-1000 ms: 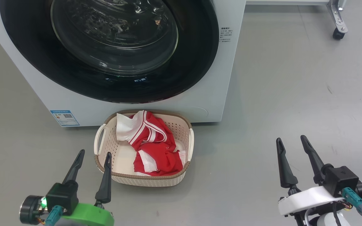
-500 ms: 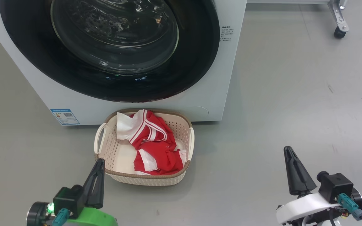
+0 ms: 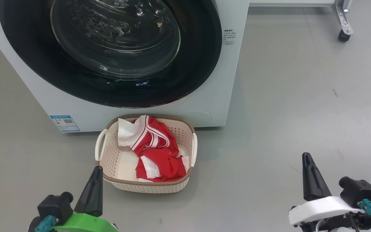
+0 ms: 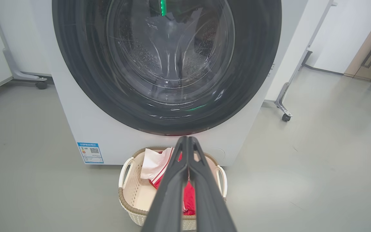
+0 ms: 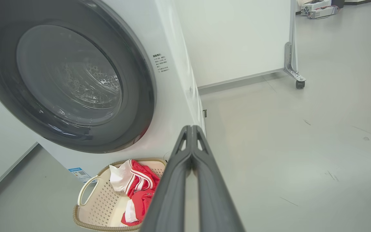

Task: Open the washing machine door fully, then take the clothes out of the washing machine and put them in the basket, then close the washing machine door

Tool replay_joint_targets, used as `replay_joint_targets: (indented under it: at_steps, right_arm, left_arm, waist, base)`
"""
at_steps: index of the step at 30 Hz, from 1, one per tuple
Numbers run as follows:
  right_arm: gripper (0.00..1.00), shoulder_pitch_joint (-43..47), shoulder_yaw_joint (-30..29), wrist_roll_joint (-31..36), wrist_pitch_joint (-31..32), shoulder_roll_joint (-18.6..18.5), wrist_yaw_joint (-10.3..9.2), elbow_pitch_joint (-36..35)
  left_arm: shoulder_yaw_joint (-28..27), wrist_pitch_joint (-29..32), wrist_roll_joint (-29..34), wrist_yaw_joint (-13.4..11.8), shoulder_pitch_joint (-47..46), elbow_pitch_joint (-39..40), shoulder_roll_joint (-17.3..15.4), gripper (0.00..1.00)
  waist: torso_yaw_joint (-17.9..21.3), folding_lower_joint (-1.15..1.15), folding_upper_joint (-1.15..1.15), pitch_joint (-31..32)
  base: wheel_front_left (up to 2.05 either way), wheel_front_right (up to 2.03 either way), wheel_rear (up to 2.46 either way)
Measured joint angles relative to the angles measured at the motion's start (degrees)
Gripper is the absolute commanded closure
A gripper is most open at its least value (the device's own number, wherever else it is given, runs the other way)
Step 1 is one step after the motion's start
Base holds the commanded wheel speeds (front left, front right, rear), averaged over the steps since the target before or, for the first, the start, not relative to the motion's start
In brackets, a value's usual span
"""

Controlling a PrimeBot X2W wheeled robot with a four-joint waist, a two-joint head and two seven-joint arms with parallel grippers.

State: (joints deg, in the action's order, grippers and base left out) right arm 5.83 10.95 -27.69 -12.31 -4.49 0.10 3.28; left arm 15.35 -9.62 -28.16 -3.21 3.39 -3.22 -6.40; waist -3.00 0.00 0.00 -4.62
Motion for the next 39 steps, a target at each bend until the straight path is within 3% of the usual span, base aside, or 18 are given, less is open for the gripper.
replay_joint_targets:
  at_steps: [39]
  right_arm:
    - [1.00, -2.53, -6.16, -31.36, 6.71, -0.66, 2.04, 3.81]
  left_arm:
    - [-6.61, 5.54, -31.16, 3.38, -1.14, -3.83, 0.18, 1.00]
  waist:
    - [1.35, 0.00, 0.00, 1.92]
  base:
    - [0.00, 0.00, 0.00]
